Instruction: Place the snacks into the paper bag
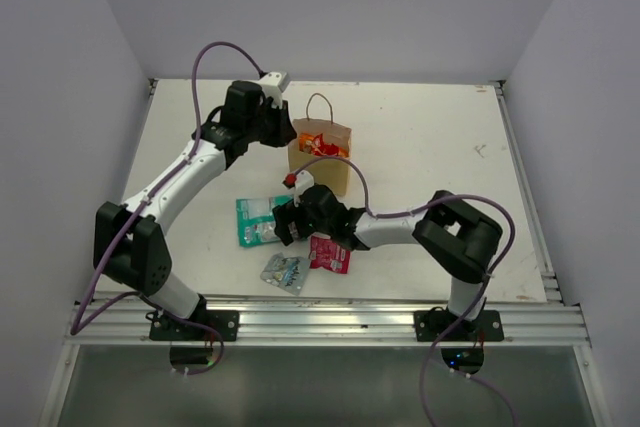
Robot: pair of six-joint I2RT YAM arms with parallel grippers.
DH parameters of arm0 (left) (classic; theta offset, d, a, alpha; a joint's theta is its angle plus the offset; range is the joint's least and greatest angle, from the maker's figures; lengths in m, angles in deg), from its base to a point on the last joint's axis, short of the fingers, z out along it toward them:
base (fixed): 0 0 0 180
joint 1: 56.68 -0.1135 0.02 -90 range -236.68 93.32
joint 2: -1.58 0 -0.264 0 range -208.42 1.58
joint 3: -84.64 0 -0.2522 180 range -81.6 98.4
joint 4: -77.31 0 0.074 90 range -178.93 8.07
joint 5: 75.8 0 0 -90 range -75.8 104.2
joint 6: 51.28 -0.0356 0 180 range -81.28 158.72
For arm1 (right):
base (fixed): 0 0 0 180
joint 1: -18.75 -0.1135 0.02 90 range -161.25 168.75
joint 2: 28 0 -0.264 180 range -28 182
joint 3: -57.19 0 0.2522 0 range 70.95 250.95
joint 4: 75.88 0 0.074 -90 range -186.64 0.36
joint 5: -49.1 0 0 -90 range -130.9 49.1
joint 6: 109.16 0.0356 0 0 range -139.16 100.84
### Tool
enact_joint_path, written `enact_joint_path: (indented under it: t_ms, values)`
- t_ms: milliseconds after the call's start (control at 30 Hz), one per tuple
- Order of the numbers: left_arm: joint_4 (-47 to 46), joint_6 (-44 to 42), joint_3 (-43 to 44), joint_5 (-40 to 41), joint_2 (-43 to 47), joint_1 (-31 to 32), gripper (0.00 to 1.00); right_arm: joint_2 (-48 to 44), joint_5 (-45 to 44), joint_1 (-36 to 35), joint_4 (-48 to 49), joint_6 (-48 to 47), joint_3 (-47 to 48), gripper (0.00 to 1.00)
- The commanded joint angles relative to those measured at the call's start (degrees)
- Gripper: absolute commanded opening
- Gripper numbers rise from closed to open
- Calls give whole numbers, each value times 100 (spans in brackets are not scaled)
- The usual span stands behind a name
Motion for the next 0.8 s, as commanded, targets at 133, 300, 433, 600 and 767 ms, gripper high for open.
enact_joint_path:
  t_ms: [133, 300, 433, 600, 767]
  values:
    - [-213, -33, -13, -89, 338, 26, 19, 491, -603, -136, 208, -122, 247, 89]
    - [-222, -33, -31, -80, 390, 26, 19, 632, -868, -268, -11, -131, 194, 51]
    - [-222, -33, -31, -72, 408, 26, 18, 282, -1158, -409, -503, -297, 255, 11]
    - [-213, -42, -31, -63, 382, 26, 17, -1070, -1878, -725, -1957, -877, 465, 0]
    - [-204, -24, -13, -115, 312, 26, 16, -2793, -2248, -857, -3553, -1501, 1474, 0]
